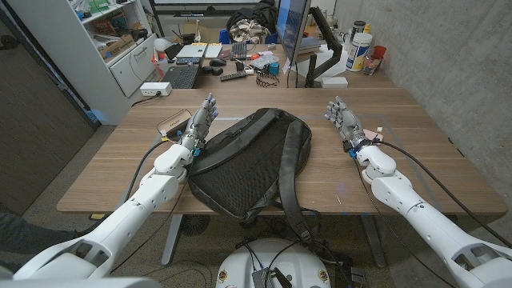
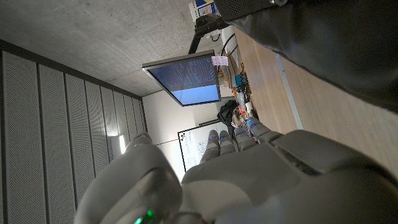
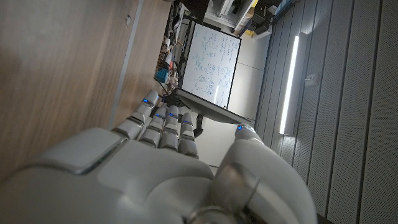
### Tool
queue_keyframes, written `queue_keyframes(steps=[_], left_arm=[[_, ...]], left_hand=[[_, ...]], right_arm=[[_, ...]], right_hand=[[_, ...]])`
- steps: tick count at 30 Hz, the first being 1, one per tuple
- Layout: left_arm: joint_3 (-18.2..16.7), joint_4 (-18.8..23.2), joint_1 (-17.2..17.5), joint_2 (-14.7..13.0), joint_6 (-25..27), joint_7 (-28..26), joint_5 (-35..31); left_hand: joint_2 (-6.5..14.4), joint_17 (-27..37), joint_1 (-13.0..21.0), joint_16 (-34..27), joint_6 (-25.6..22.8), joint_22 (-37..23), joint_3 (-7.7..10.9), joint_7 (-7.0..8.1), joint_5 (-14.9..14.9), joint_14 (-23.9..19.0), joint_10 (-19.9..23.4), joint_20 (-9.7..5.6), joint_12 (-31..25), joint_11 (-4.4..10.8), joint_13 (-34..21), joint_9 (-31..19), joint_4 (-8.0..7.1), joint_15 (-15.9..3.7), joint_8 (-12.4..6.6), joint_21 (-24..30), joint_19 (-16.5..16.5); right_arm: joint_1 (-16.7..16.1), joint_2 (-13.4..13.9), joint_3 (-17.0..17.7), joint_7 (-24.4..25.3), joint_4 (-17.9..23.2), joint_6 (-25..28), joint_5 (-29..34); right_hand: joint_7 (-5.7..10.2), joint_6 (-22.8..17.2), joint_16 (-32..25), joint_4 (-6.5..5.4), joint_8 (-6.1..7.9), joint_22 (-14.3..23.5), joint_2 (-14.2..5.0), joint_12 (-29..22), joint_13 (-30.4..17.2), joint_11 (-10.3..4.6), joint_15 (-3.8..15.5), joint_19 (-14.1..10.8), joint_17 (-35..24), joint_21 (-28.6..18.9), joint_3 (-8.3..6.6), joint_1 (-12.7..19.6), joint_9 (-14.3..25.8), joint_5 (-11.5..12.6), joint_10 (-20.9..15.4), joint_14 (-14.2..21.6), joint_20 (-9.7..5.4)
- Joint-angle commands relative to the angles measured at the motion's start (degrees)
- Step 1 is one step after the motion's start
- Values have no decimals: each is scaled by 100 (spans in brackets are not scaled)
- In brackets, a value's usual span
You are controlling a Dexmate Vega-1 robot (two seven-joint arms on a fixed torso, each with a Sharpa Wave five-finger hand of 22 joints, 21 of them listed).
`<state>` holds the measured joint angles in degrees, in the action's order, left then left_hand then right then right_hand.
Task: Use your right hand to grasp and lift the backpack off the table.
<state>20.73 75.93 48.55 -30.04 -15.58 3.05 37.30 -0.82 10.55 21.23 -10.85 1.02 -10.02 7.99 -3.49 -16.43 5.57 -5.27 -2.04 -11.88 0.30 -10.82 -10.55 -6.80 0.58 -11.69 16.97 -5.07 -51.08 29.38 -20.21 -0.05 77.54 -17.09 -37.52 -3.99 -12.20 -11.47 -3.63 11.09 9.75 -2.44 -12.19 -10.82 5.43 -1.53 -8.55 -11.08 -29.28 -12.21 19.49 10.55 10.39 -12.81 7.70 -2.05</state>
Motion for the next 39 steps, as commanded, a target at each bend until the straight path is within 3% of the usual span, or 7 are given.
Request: queue_keyframes(steps=[1,13,39], left_arm=[[-113,125,10,16,193,187,-106],[-233,259,73,17,279,200,-195],[-676,1210,783,-455,179,-120,-327]], left_hand=[[8,20,49,-37,-21,-8,35,-24,-20,44,-46,-122,-32,7,-13,-23,13,-2,-30,20,-32],[26,20,55,-34,-41,-9,30,-4,-26,40,-23,-122,-34,2,-13,-24,16,-6,-29,-11,-44],[89,17,95,-39,-80,-12,38,1,-35,1,26,-51,-37,-6,-15,-26,34,2,-27,-72,-53]], right_arm=[[-166,-38,85,89,159,-72,9],[-148,13,36,205,235,-91,301],[-296,323,-399,952,997,-210,1719]], right_hand=[[9,-52,-42,7,25,26,-4,-26,-21,-4,7,-51,-21,-23,-45,57,23,36,-47,46,-79],[13,-71,-40,26,29,26,-17,-29,-14,-15,-1,-53,-13,4,-54,78,23,37,-61,65,-69],[37,-134,-18,131,43,27,-50,-39,-1,-30,-10,-32,16,94,-107,213,24,40,-106,96,-29]])
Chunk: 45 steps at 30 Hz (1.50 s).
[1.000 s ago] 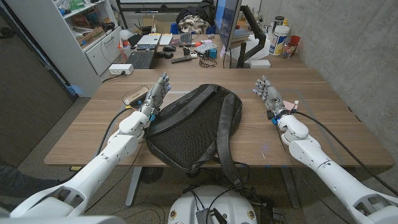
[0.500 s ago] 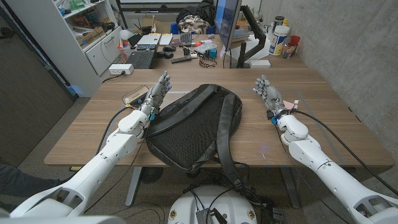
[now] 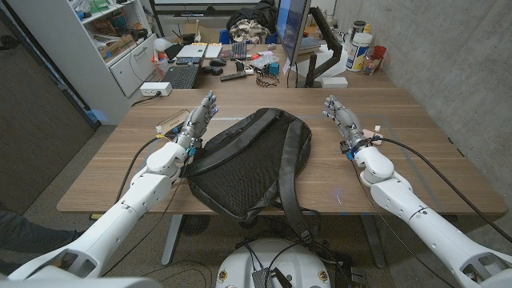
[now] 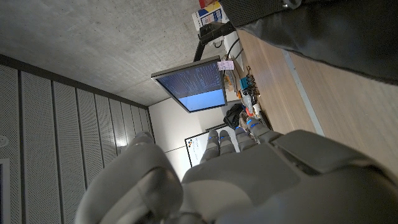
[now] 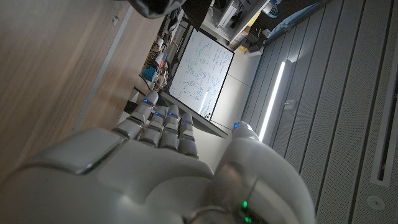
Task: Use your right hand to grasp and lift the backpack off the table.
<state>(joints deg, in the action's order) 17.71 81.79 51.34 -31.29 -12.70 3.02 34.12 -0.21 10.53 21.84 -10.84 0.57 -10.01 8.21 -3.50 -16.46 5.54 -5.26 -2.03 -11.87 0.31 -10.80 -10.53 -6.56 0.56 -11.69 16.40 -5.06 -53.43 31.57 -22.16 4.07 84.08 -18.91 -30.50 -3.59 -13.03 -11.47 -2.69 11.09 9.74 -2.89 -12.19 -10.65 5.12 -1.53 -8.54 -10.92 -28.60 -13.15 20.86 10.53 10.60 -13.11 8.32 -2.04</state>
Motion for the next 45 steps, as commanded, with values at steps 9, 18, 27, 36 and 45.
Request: queue_keyframes(steps=[9,18,27,36,45], left_arm=[[-469,720,624,-430,-91,-149,18],[-508,742,621,-424,-157,-143,34],[-496,728,599,-416,-166,-138,21],[-513,862,678,-466,-187,-244,-98],[-559,956,764,-481,-203,-324,-121]], left_hand=[[41,18,44,-40,-56,-14,14,6,-32,-8,52,-26,-43,-11,-17,-29,16,12,-30,-38,-62],[51,18,49,-39,-77,-15,10,7,-31,-12,71,11,-46,-10,-17,-29,20,10,-33,-54,-61],[59,18,54,-34,-77,-17,5,10,-29,-10,74,46,-41,0,-18,-30,23,13,-27,-76,-71],[67,19,55,-15,-80,-19,-3,19,-25,34,81,81,-38,8,-20,-31,25,5,-21,-114,-115],[74,20,56,-16,-89,-21,-10,39,-21,33,93,89,-38,30,-21,-32,27,-17,-20,-134,-125]], right_arm=[[55,213,-405,650,567,130,1494],[241,277,-607,658,636,201,1912],[403,409,-757,679,819,434,2330],[602,598,-908,795,1047,820,2994],[751,931,-1035,576,1553,1614,3458]], right_hand=[[11,-70,-12,58,46,29,-6,-42,-16,7,-9,-23,4,53,-18,97,27,15,-89,37,-16],[32,-76,1,95,44,29,-20,-35,-14,9,-12,-8,12,84,-40,149,28,14,-78,27,-3],[61,-217,29,150,90,29,-15,-20,-13,67,-42,12,19,142,-53,205,37,5,-49,-14,39],[102,-123,47,229,43,27,5,0,-13,91,-71,27,30,203,-69,288,43,-2,2,-44,86],[89,110,100,516,-26,17,103,70,-16,140,-269,91,55,381,-124,614,48,-18,238,-182,415]])
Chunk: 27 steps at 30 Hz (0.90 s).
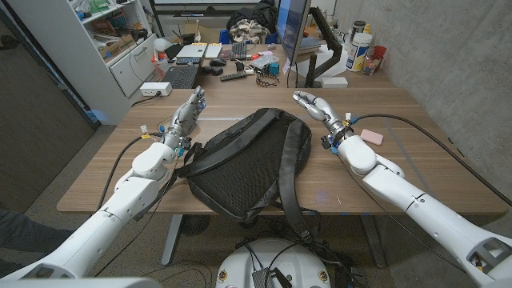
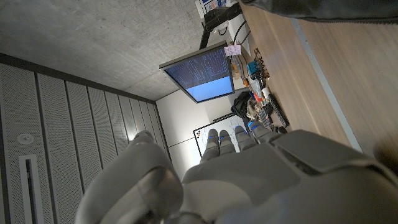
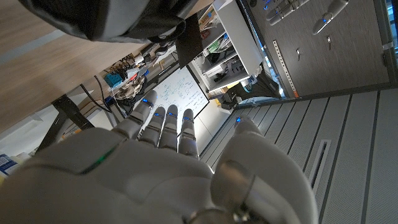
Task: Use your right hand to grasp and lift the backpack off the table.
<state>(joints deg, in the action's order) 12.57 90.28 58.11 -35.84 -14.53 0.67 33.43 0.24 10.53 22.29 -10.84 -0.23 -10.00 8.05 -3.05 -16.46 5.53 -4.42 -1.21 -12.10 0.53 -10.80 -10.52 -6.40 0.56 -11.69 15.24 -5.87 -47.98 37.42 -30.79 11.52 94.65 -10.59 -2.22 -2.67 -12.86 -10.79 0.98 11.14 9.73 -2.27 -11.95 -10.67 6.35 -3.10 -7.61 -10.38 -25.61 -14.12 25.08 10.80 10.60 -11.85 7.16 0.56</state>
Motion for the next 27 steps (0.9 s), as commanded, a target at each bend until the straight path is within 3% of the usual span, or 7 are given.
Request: queue_keyframes(steps=[1,11,14,19,24,27], left_arm=[[-49,105,90,-21,-26,-85,-43],[-5,-28,-4,41,-113,24,-33],[15,-73,-52,53,-126,76,-26],[36,-124,-110,73,-137,123,-18],[38,-159,-140,78,-141,165,6],[39,-185,-139,97,-158,167,17]], left_hand=[[30,21,11,-16,-9,-22,6,-1,-21,35,9,7,-15,15,-22,-33,11,-19,-20,-21,-43],[35,21,11,-18,-25,-24,-2,0,-18,31,22,35,-15,30,-23,-34,12,-16,-22,-36,-40],[37,21,11,-18,-24,-24,-4,0,-17,30,27,40,-16,29,-23,-34,12,-16,-20,-39,-35],[40,22,11,-21,-37,-25,-9,4,-14,21,28,76,-14,32,-24,-35,13,-17,-23,-45,-28],[45,22,11,-26,-53,-27,-17,7,-11,7,69,110,-25,26,-25,-36,14,-24,-25,-53,-11],[47,22,11,-28,-68,-28,-20,-5,-9,0,77,116,-27,24,-25,-36,14,-22,-29,-58,-6]], right_arm=[[221,382,-186,-193,555,871,683],[413,646,-304,-494,1075,1724,1080],[493,702,-361,-633,1207,2004,1184],[678,785,-517,-950,1367,2408,1363],[871,789,-670,-1261,1424,2739,1457],[1026,759,-780,-1444,1429,2927,1529]], right_hand=[[-10,125,37,174,-39,18,62,48,-14,16,-114,-1,2,96,-26,215,21,-15,129,-87,176],[-19,241,33,338,-43,16,160,61,-16,21,-236,-36,6,191,-39,391,22,13,250,-143,428],[-2,317,38,388,-56,16,192,77,-17,8,-347,-44,4,235,-40,440,22,19,336,-179,571],[75,507,62,461,-78,18,208,96,-22,0,-528,-1,-2,358,-50,521,24,25,525,-347,960],[75,562,67,506,-73,18,209,107,-24,24,-587,-4,0,402,-67,586,25,27,618,-406,1063],[35,513,48,545,-35,18,253,75,-23,173,-610,-13,1,450,-56,618,21,28,603,-409,1144]])
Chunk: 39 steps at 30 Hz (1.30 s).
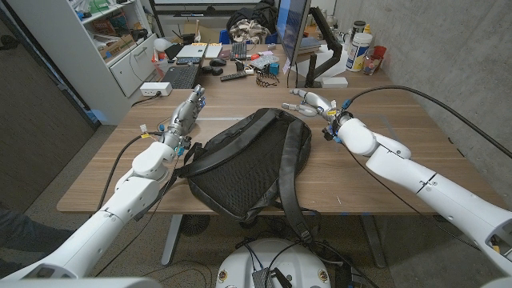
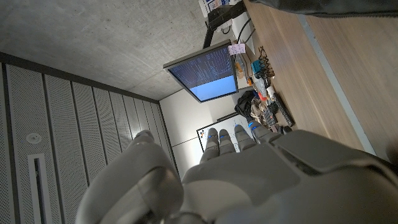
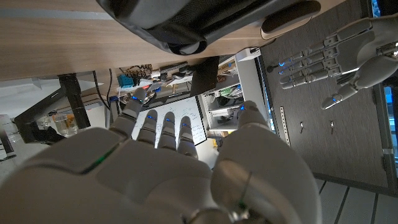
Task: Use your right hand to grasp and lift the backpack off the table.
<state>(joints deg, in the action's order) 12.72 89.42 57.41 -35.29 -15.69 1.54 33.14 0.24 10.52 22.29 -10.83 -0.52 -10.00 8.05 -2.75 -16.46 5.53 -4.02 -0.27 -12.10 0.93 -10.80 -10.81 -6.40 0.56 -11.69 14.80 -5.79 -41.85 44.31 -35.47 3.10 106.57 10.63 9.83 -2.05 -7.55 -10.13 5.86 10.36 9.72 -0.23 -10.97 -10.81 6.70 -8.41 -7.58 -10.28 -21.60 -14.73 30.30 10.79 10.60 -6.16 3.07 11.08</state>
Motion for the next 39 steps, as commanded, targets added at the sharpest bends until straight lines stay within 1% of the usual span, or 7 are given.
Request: queue_keyframes(steps=[1,8,13,15,18,23,39], left_arm=[[25,-99,-65,38,-41,82,44],[8,-88,-28,22,-50,73,47],[0,-95,-11,24,-60,83,67],[0,-103,-9,35,-74,92,79],[9,-117,-15,49,-97,100,76],[23,-133,-34,57,-105,137,89],[24,-96,-3,56,-115,100,68]], left_hand=[[47,22,11,-28,-40,-28,-22,-37,-9,-1,39,23,-26,-18,-25,-7,15,-21,-29,-16,-14],[51,23,11,-28,-54,-30,-29,-26,-6,-4,41,27,-23,-16,-26,-7,16,-20,-30,-27,-10],[54,23,11,-32,-84,-31,-34,-24,-3,-18,54,39,-25,-9,-26,-7,17,-19,-38,-35,-6],[55,23,11,-33,-89,-31,-37,-30,-2,-23,57,47,-24,-5,-26,-8,17,-20,-38,-41,-5],[57,23,11,-35,-93,-31,-40,-32,-1,-31,61,42,-24,-28,-27,-8,18,-11,-37,-46,-4],[60,23,13,-38,-94,-32,-45,-36,1,-44,62,27,-21,-42,-27,-8,20,4,-34,-55,-2],[68,23,17,-37,-117,-33,-58,-32,5,-58,94,53,-25,-21,-28,-9,24,-2,-34,-72,18]], right_arm=[[456,67,-341,-648,225,813,338],[750,28,-554,-937,218,1017,535],[963,0,-731,-1212,283,1308,726],[1061,-13,-818,-1366,304,1448,805],[1203,-34,-947,-1590,311,1638,920],[1399,-63,-1107,-1902,276,1845,1038],[1995,-252,-1543,-2606,-23,2089,1395]], right_hand=[[-26,-43,-28,70,56,18,63,-32,-7,184,-108,-21,-9,66,7,109,20,30,26,15,105],[142,-17,-28,125,50,23,98,-25,3,274,-250,-26,-3,148,5,181,13,42,102,-10,129],[291,187,4,154,4,31,136,6,9,180,-290,46,-1,270,20,217,10,47,278,-161,143],[271,283,7,162,-11,34,153,36,10,156,-290,83,-2,325,28,225,9,51,413,-224,145],[226,396,7,170,-24,39,173,28,13,207,-231,105,-1,375,37,238,9,57,469,-287,147],[151,611,-20,169,-48,48,229,23,16,279,-295,57,-1,415,74,217,7,66,551,-275,148],[56,865,-20,146,-35,61,300,32,22,399,-385,-77,-2,463,141,157,4,88,753,-355,150]])
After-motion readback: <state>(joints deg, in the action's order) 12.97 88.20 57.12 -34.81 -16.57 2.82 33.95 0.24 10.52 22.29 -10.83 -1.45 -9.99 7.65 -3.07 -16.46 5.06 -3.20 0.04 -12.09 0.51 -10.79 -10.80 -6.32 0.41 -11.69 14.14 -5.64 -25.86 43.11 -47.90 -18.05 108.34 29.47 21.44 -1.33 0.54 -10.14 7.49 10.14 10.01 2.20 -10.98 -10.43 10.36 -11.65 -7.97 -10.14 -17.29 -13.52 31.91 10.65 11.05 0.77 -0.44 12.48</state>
